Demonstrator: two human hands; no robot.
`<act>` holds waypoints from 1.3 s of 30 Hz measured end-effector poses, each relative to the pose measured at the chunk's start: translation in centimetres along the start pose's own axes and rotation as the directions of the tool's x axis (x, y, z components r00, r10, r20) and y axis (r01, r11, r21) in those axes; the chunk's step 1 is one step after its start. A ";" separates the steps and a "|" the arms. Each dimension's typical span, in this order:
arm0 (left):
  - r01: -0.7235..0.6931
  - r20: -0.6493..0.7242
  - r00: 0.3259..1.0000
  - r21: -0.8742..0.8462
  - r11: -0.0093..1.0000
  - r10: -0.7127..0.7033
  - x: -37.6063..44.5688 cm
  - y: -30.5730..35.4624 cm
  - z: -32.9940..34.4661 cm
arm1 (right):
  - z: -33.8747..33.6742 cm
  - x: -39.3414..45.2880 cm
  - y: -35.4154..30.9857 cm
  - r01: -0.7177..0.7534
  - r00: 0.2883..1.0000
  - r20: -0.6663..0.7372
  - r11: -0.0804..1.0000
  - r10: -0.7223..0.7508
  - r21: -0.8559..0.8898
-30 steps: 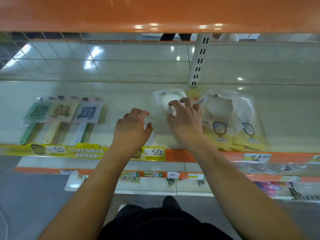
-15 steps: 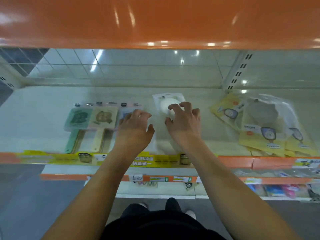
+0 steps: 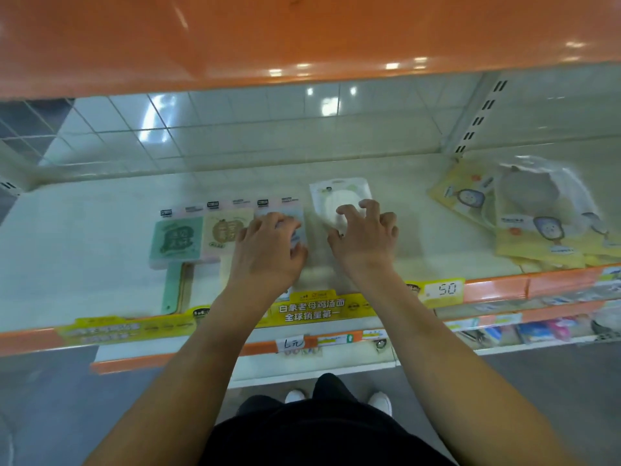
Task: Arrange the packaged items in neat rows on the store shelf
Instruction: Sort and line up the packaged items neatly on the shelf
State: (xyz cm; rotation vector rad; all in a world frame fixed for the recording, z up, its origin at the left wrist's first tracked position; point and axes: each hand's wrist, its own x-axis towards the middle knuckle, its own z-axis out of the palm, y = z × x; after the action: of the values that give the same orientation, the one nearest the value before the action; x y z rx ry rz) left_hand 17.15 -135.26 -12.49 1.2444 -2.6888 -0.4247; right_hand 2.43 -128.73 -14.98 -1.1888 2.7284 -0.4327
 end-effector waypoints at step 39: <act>-0.136 0.079 0.989 0.097 0.986 0.128 2.9 7.0 5.0 | -2.0 0.8 5.6 0.257 0.935 0.243 0.966 -0.257 0.035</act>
State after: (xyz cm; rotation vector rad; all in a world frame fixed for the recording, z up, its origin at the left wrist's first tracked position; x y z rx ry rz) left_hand 8.96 -132.23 -15.00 1.0860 -2.8666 -0.3252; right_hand -2.49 -125.27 -14.83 -1.4968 2.3732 -0.2924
